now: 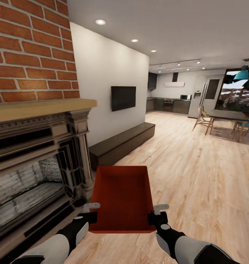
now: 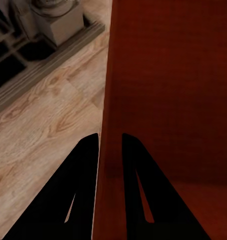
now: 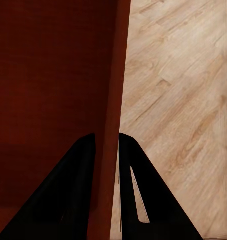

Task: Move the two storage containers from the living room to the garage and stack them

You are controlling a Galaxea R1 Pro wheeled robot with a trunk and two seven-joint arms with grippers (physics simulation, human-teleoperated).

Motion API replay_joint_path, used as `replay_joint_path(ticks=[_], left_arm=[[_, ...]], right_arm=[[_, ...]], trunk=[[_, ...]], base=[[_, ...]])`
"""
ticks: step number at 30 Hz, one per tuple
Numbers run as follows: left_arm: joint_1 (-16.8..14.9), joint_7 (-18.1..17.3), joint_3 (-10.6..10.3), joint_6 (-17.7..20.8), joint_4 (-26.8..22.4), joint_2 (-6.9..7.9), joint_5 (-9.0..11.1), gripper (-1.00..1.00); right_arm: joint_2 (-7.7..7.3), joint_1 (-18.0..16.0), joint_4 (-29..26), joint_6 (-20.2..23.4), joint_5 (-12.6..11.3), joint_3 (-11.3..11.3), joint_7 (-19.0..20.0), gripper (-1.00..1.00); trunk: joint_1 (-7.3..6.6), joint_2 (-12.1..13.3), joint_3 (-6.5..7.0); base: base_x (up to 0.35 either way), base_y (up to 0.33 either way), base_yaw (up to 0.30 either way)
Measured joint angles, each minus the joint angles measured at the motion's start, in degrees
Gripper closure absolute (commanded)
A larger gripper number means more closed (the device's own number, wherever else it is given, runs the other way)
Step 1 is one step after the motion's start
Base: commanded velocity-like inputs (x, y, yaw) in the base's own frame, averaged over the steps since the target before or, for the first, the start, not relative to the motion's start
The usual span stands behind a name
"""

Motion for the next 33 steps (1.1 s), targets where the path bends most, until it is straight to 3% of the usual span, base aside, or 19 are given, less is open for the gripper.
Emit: replay_joint_path(ticks=[33], left_arm=[[0.00, 0.00, 0.25, 0.00, -0.06, -0.05, -0.36, 1.00]], right_arm=[[-0.02, 0.00, 0.00, -0.06, 0.04, -0.08, 0.02, 1.00]], trunk=[[0.00, 0.00, 0.00]], base=[[0.000, 0.000, -0.279]])
